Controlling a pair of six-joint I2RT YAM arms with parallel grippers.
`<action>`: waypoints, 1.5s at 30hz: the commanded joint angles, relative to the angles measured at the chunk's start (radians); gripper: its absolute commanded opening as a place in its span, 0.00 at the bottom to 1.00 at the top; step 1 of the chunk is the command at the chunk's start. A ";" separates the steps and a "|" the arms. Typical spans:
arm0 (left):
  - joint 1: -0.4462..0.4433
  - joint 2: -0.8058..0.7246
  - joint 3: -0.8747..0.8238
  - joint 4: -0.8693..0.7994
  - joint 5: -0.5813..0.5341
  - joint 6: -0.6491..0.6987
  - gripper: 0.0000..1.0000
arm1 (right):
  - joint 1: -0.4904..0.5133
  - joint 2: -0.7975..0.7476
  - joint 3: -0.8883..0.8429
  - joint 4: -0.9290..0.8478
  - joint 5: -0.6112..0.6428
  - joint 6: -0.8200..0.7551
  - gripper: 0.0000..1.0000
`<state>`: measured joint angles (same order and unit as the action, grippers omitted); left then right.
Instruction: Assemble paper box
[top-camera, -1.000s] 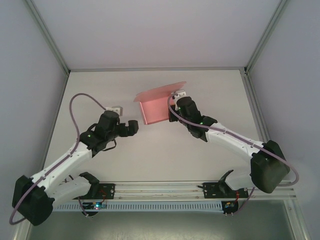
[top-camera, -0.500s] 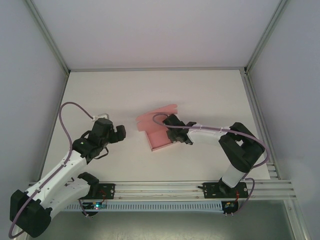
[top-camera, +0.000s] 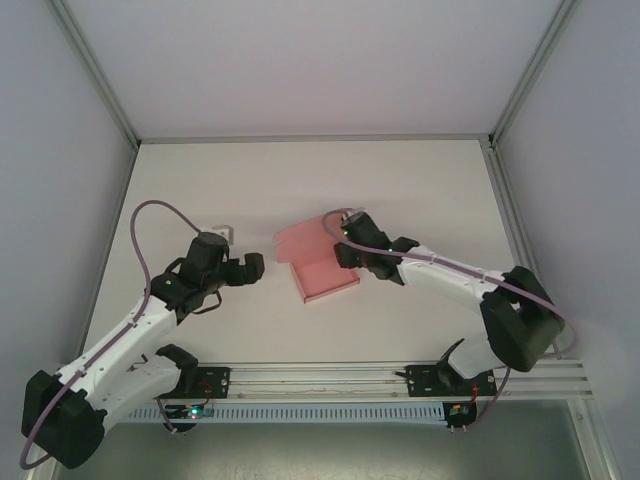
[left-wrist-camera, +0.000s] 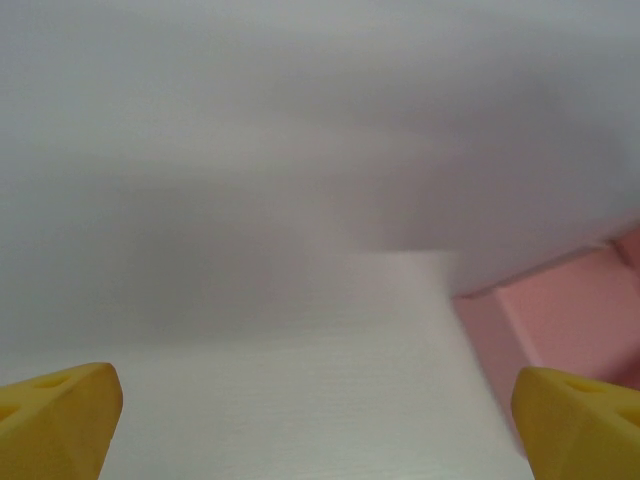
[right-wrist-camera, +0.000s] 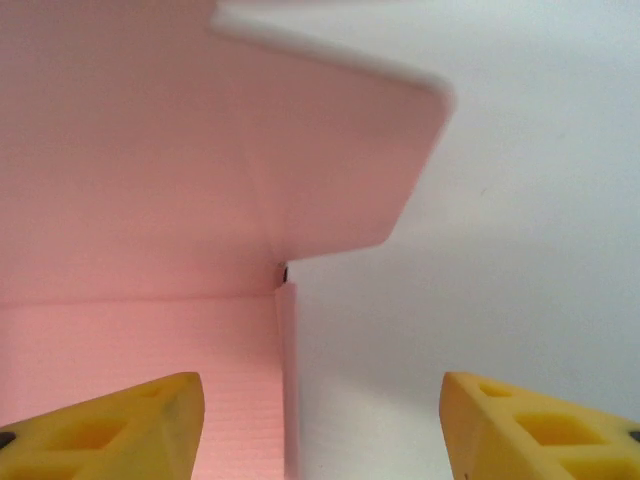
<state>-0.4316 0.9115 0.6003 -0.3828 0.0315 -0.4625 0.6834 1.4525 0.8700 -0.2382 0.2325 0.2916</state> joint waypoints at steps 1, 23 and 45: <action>0.004 0.047 0.019 0.155 0.203 0.154 1.00 | -0.104 -0.080 -0.003 0.055 -0.138 -0.191 0.69; 0.006 0.400 0.242 0.093 0.386 0.505 0.68 | -0.300 0.215 0.372 -0.336 -0.808 -1.038 0.59; 0.010 0.444 0.319 -0.096 0.306 0.658 0.48 | -0.309 0.358 0.546 -0.556 -0.880 -1.232 0.16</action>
<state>-0.4297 1.3773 0.9058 -0.4271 0.3763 0.1581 0.3813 1.7947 1.3849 -0.7383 -0.5945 -0.8967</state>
